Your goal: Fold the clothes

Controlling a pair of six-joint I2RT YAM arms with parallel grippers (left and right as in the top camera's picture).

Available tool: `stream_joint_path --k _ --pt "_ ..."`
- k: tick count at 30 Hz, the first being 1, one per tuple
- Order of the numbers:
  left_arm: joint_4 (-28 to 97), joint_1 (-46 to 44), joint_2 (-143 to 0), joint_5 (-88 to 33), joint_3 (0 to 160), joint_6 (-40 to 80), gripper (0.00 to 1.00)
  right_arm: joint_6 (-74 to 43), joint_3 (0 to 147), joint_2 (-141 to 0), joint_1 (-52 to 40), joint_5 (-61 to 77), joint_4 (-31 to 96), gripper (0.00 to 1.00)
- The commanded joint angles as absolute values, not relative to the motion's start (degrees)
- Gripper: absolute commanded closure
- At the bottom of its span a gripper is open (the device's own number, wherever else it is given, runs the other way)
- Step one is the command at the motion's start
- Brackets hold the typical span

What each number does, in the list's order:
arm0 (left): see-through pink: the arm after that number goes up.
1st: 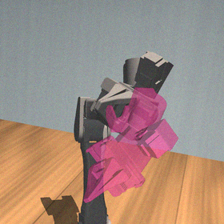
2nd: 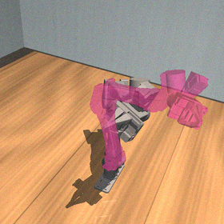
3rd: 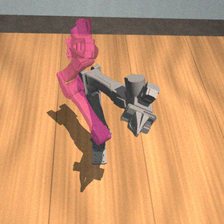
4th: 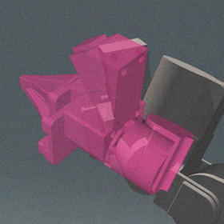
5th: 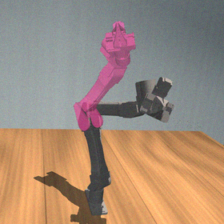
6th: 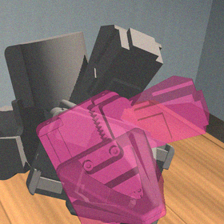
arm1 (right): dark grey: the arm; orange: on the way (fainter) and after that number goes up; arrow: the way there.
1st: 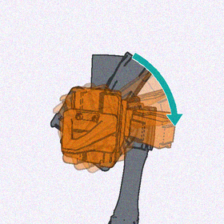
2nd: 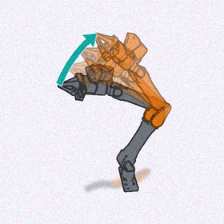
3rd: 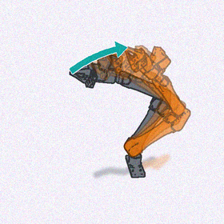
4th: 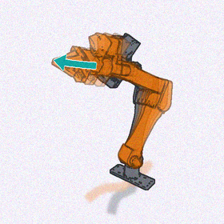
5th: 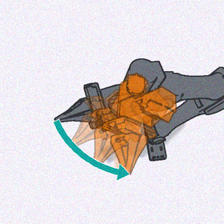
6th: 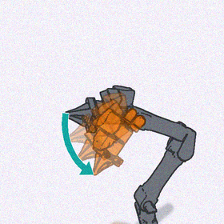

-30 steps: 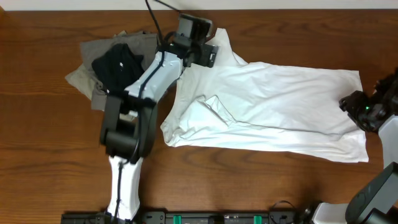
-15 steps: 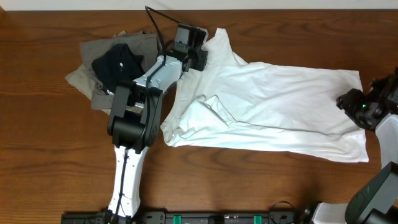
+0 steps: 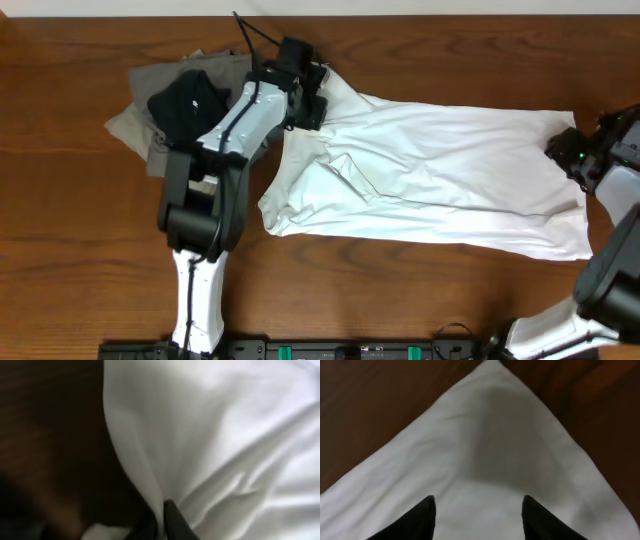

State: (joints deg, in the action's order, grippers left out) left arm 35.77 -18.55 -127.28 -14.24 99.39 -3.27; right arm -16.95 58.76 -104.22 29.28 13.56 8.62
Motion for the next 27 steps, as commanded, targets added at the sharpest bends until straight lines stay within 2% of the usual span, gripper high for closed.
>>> stream_joint_path --k 1,7,15,21,23,27 --pt "38.7 -18.8 -122.1 -14.3 99.1 -4.5 0.94 -15.5 62.3 -109.3 29.2 13.3 6.1 0.41" --pt "43.3 -19.4 -121.7 -14.3 99.1 -4.5 0.94 -12.5 69.3 -116.7 29.3 13.7 4.4 0.41" --pt "42.0 -21.2 -121.7 -14.3 99.1 -4.5 0.94 -12.3 76.2 -125.3 28.6 13.8 3.4 0.38" --pt "41.0 -22.0 -121.7 -14.3 99.1 -4.5 0.94 -11.2 77.3 -129.2 27.4 14.3 4.1 0.40" --pt "40.8 -22.0 -121.7 -14.3 99.1 -4.5 0.94 -9.2 77.3 -129.5 26.7 13.9 5.4 0.45" --pt "40.6 -22.0 -121.7 -14.3 99.1 -4.5 0.94 -7.6 77.3 -129.5 25.5 11.0 9.3 0.69"
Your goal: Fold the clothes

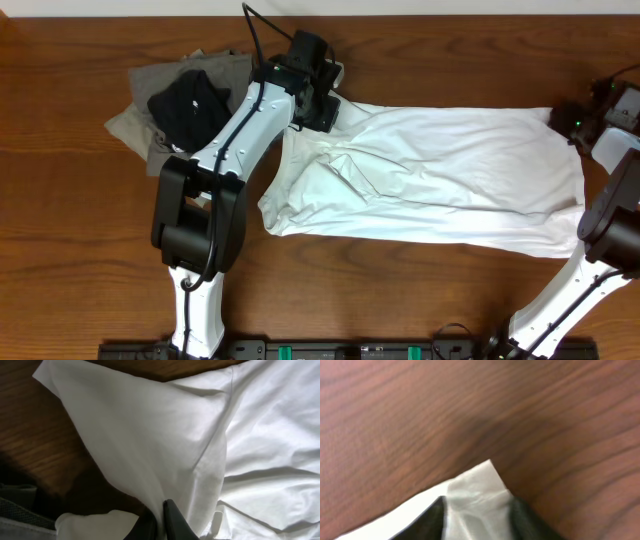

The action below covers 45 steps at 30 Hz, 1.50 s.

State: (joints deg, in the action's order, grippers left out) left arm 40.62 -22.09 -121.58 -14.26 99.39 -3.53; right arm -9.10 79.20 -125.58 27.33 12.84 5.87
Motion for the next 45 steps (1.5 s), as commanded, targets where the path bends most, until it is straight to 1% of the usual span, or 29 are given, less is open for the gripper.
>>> stream_joint_path --k 1,3,4,10,15,21,24,30,36,42,44,45 --pt "40.6 -22.0 -121.7 -14.3 99.1 -4.5 0.94 -7.6 77.3 -129.5 25.5 10.2 10.2 0.80" --pt "40.6 -22.0 -121.7 -14.3 99.1 -4.5 0.94 -7.6 77.4 -129.3 25.8 9.4 11.9 0.95" --pt "40.6 -22.0 -121.7 -14.3 99.1 -4.5 0.94 -7.7 77.4 -129.0 26.0 9.4 12.3 0.99" --pt "40.9 -22.0 -121.2 -11.6 99.2 -6.0 0.94 -9.2 77.4 -122.7 27.8 11.8 16.6 0.99" --pt "42.9 -22.0 -117.4 -10.9 99.2 -6.0 0.94 -10.4 77.4 -112.4 29.3 16.1 23.1 0.99" --pt "46.5 -22.0 -112.0 -10.9 99.1 -6.0 0.94 -19.2 77.3 -101.4 31.1 10.3 36.7 0.99" --pt "50.8 -22.0 -111.1 -10.9 99.1 -6.0 0.94 -19.8 77.3 -98.1 32.4 8.2 42.2 0.99" --pt "61.2 -22.1 -111.1 -10.9 98.8 -5.5 0.94 -19.8 77.3 -96.5 35.0 3.4 49.8 0.99" --pt "70.1 -22.1 -111.1 -10.9 98.4 -5.3 0.94 -19.7 77.1 -96.5 36.8 -1.5 52.4 0.99" --pt "72.3 -22.4 -111.1 -11.0 95.7 -2.2 0.94 -19.7 77.1 -96.5 37.5 -4.3 53.0 0.99" --pt "72.2 -22.8 -111.1 -11.0 94.7 -1.7 0.93 -19.7 77.1 -96.5 37.5 -4.3 53.3 0.99" --pt "72.2 -23.1 -111.1 -11.0 94.3 -1.7 0.91 -19.7 77.1 -96.5 37.5 -4.3 53.5 0.98"
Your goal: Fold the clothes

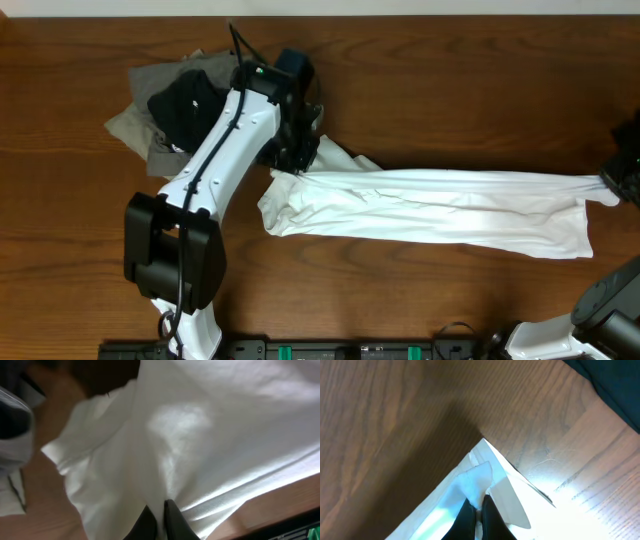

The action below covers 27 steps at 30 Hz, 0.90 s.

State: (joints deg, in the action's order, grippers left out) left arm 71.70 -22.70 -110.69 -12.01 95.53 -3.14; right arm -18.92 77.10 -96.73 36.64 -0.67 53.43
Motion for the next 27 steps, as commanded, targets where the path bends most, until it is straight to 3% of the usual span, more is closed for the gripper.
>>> stream_joint_path --k 1,3,6,7,8,11,23,27 --pt "72.4 -23.3 -111.1 -11.0 94.1 -1.6 0.90 -19.7 77.1 -96.5 37.5 -4.3 53.6 0.93" --pt "73.1 -23.7 -111.1 -11.0 94.0 -1.7 0.84 -19.7 77.1 -96.5 37.5 -4.3 53.6 0.82" --pt "74.0 -24.0 -111.1 -10.9 94.0 -1.7 0.56 -19.7 77.1 -96.5 37.5 -4.1 53.4 0.58" --pt "74.1 -24.0 -111.1 -10.9 94.0 -1.7 0.21 -19.7 77.1 -96.6 37.5 -4.1 53.2 0.50" --pt "74.1 -24.0 -111.1 -10.9 94.0 -1.7 0.02 -19.7 77.1 -96.7 37.5 -4.1 52.7 0.41" --pt "73.5 -23.9 -111.1 -10.9 94.0 -1.7 0.02 -19.7 76.4 -97.2 37.5 -2.9 50.0 0.30" --pt "71.5 -23.8 -111.0 -10.9 94.1 -1.7 0.02 0.6 76.3 -106.5 40.7 2.1 50.4 0.27" --pt "70.5 -23.2 -110.6 -10.9 94.3 -1.9 0.02 10.4 76.3 -110.7 41.7 14.0 52.5 0.28"
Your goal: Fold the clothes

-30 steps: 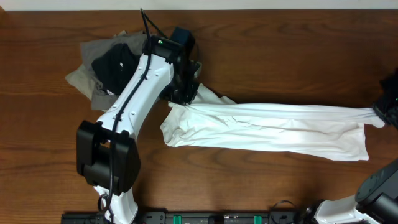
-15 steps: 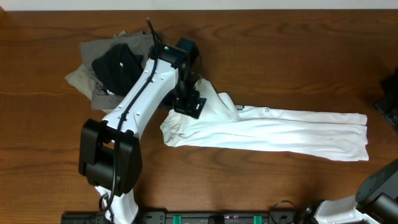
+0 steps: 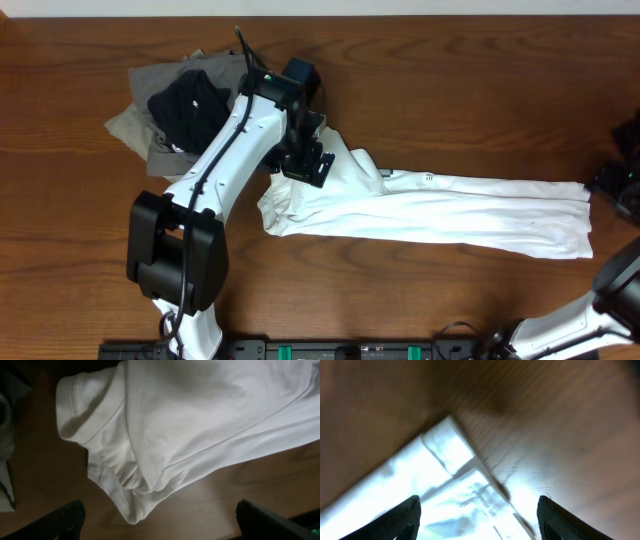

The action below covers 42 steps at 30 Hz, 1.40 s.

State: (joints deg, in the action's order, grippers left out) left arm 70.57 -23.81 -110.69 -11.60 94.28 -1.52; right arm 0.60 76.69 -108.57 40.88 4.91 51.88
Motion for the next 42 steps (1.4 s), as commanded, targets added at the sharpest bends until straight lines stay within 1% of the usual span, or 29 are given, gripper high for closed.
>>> stream_joint_path --k 1,6,9,11,12,16,17,19,21,22,24,25,27,29,30,38,42 --pt "70.4 -23.0 -110.5 -10.9 94.5 -1.9 0.02 11.7 76.3 -111.2 41.7 15.2 52.8 0.28" --pt "70.3 -21.1 -110.3 -10.9 95.7 -1.9 0.02 14.4 76.3 -111.9 41.6 15.6 53.9 0.27" --pt "69.9 -19.8 -110.2 -10.9 95.8 -1.9 0.02 14.4 76.3 -112.6 41.5 10.9 54.6 0.28" --pt "69.5 -18.9 -110.1 -10.9 95.8 -1.9 0.02 12.8 76.3 -113.0 41.6 7.4 54.9 0.38" --pt "69.5 -18.4 -110.1 -10.9 95.8 -1.9 0.02 12.7 76.3 -113.3 41.6 7.4 54.9 0.41" --pt "69.5 -16.5 -109.6 -10.9 95.8 -1.9 0.02 12.7 75.8 -115.4 41.0 7.2 55.3 0.40" --pt "69.5 -16.1 -109.4 -10.9 95.9 -1.9 0.02 12.7 75.7 -116.0 40.9 7.2 55.4 0.38" --pt "69.5 -15.3 -108.8 -10.9 95.9 -1.9 0.02 12.2 75.3 -118.0 40.4 6.6 55.7 0.30" --pt "69.5 -14.7 -108.3 -10.9 95.9 -1.9 0.02 11.1 75.2 -119.6 39.7 5.7 56.1 0.28" --pt "69.5 -14.5 -108.0 -10.9 95.9 -1.9 0.02 10.8 75.2 -120.3 39.4 5.6 56.3 0.33" --pt "69.5 -14.3 -107.5 -10.9 95.9 -1.9 0.02 10.8 75.2 -121.0 38.9 6.6 56.7 0.54" --pt "69.4 -14.2 -107.2 -10.9 95.9 -1.9 0.02 10.8 75.2 -121.0 38.5 7.5 56.8 0.63" --pt "69.1 -14.0 -106.8 -10.9 95.9 -2.2 0.02 11.0 75.6 -120.5 37.8 9.0 57.1 0.75" --pt "68.9 -14.0 -106.3 -10.9 95.9 -3.0 0.02 11.2 76.8 -119.5 37.5 9.3 58.2 0.96" --pt "68.7 -14.0 -106.1 -10.9 95.9 -3.0 0.02 11.2 77.8 -118.8 37.5 9.3 58.9 0.99" --pt "68.1 -14.0 -105.5 -10.9 95.9 -3.0 0.02 7.6 91.5 -109.8 37.9 6.7 64.8 0.99" --pt "68.0 -14.0 -105.5 -10.9 95.9 -3.0 0.02 4.7 95.1 -103.7 37.0 7.8 66.9 0.99"
